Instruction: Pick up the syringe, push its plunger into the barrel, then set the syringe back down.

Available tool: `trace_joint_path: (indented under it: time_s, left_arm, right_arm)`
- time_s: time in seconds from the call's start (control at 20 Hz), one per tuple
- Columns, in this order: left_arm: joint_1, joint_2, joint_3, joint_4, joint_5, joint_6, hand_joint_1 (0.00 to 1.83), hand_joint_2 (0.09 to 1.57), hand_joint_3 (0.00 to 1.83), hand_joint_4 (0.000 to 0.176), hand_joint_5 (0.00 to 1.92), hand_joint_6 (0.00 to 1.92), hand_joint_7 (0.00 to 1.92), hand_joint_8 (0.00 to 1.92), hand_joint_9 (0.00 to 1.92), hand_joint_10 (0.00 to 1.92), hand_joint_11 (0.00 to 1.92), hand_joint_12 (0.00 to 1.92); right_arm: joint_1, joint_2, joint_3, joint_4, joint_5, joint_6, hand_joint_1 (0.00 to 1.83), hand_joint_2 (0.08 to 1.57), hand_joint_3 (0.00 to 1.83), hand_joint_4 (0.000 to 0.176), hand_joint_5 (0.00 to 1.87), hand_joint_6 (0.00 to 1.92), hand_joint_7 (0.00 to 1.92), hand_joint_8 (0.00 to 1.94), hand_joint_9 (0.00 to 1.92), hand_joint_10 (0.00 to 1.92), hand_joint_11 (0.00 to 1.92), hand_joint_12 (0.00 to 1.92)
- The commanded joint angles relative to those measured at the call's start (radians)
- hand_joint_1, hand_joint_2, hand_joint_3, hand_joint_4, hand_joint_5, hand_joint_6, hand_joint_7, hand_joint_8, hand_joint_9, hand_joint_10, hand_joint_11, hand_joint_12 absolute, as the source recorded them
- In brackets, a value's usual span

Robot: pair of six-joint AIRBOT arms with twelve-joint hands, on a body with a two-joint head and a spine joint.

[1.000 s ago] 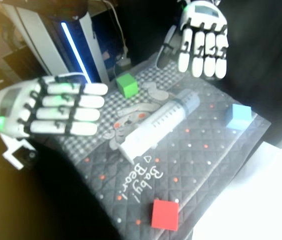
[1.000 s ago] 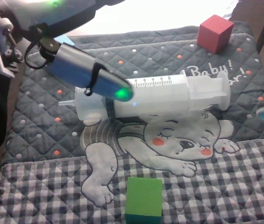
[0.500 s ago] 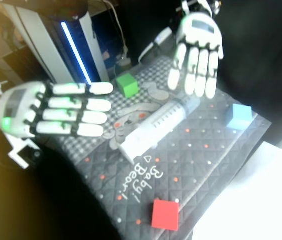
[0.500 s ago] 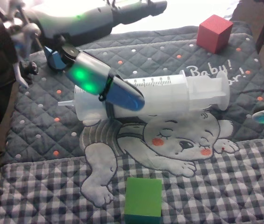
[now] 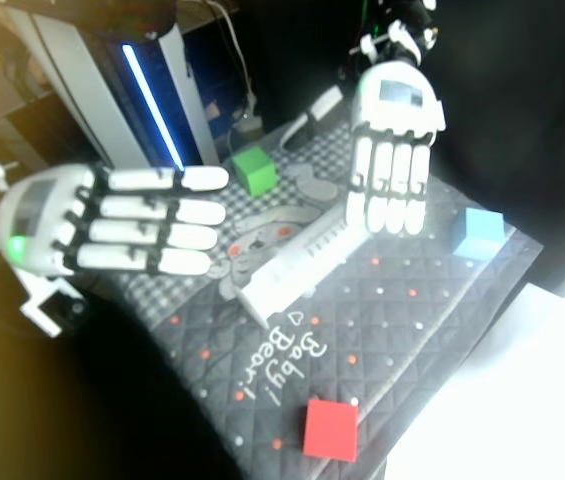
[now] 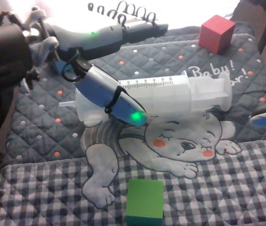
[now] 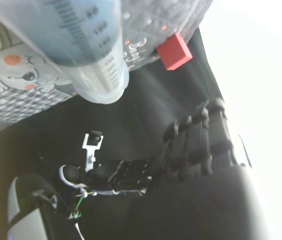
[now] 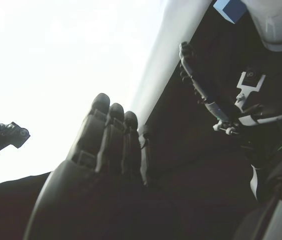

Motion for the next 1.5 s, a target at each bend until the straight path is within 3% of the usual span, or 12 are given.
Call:
trace_joint_path:
  time_s: [0.0,0.15,0.3,0.4,0.65,0.7,0.75,1.0,1.05,1.25,1.35,1.45]
  left_arm:
    - [-0.008,-0.013,0.016,0.001,-0.067,-0.052,0.44,0.62,0.00,0.000,0.00,0.00,0.00,0.00,0.00,0.00,0.00,0.00]
    - [0.004,-0.064,0.081,0.051,-0.068,-0.162,0.36,0.65,0.01,0.000,0.00,0.00,0.00,0.00,0.00,0.00,0.00,0.00]
    - [0.009,-0.088,0.096,0.067,-0.041,-0.162,0.36,0.64,0.01,0.000,0.00,0.00,0.00,0.00,0.00,0.00,0.00,0.00]
    - [0.009,-0.105,0.102,0.088,-0.021,-0.162,0.35,0.64,0.00,0.000,0.00,0.00,0.00,0.00,0.00,0.00,0.00,0.00]
    - [0.020,-0.134,0.110,0.128,0.014,-0.162,0.37,0.64,0.00,0.000,0.00,0.00,0.02,0.00,0.06,0.02,0.06,0.03]
    - [0.023,-0.137,0.112,0.129,0.018,-0.162,0.37,0.64,0.00,0.000,0.00,0.00,0.03,0.01,0.08,0.02,0.08,0.03]
    - [0.027,-0.141,0.116,0.126,0.021,-0.162,0.41,0.65,0.01,0.000,0.00,0.00,0.03,0.01,0.06,0.01,0.04,0.02]
    - [0.039,-0.163,0.132,0.130,0.045,-0.162,0.40,0.66,0.01,0.000,0.00,0.00,0.03,0.00,0.05,0.00,0.01,0.01]
    - [0.040,-0.171,0.138,0.136,0.053,-0.162,0.44,0.68,0.01,0.000,0.00,0.00,0.03,0.01,0.05,0.00,0.01,0.00]
    - [0.040,-0.197,0.155,0.174,0.089,-0.162,0.33,0.67,0.00,0.000,0.00,0.00,0.04,0.01,0.06,0.01,0.02,0.01]
    - [0.041,-0.205,0.160,0.187,0.103,-0.162,0.30,0.68,0.01,0.000,0.00,0.00,0.07,0.02,0.08,0.02,0.03,0.01]
    - [0.045,-0.217,0.171,0.195,0.121,-0.162,0.30,0.68,0.00,0.000,0.00,0.00,0.07,0.01,0.09,0.02,0.03,0.01]
  right_arm:
    - [0.014,0.004,0.006,0.019,0.124,0.005,0.72,0.62,0.01,0.055,0.06,0.00,0.09,0.00,0.12,0.00,0.12,0.04]
    - [0.017,0.003,0.006,0.018,0.124,0.005,0.69,0.62,0.01,0.051,0.05,0.00,0.09,0.00,0.11,0.00,0.11,0.03]
    - [0.021,0.000,0.006,0.016,0.124,0.005,0.67,0.61,0.00,0.069,0.05,0.00,0.09,0.00,0.11,0.00,0.09,0.02]
    - [0.023,-0.002,0.006,0.016,0.124,0.005,0.67,0.64,0.01,0.059,0.04,0.00,0.09,0.00,0.09,0.00,0.07,0.02]
    - [0.026,-0.006,0.006,0.015,0.124,0.005,0.67,0.66,0.01,0.084,0.03,0.00,0.07,0.00,0.08,0.00,0.06,0.01]
    - [0.026,-0.007,0.006,0.015,0.124,0.005,0.66,0.67,0.01,0.067,0.05,0.01,0.08,0.00,0.09,0.00,0.06,0.01]
    - [0.027,-0.007,0.006,0.015,0.124,0.005,0.66,0.66,0.00,0.084,0.04,0.00,0.08,0.00,0.09,0.00,0.07,0.01]
    - [0.027,-0.010,0.006,0.014,0.124,0.005,0.65,0.67,0.00,0.084,0.05,0.01,0.09,0.00,0.10,0.01,0.09,0.02]
    - [0.027,-0.010,0.006,0.014,0.124,0.005,0.66,0.66,0.00,0.094,0.05,0.00,0.07,0.00,0.10,0.00,0.09,0.02]
    - [0.027,-0.010,0.006,0.014,0.124,0.005,0.67,0.66,0.00,0.096,0.05,0.00,0.07,0.00,0.10,0.00,0.09,0.02]
    - [0.027,-0.010,0.006,0.014,0.124,0.005,0.65,0.68,0.01,0.074,0.03,0.00,0.06,0.00,0.09,0.00,0.08,0.01]
    - [0.027,-0.010,0.006,0.013,0.124,0.005,0.65,0.68,0.00,0.087,0.04,0.00,0.07,0.00,0.10,0.00,0.09,0.01]
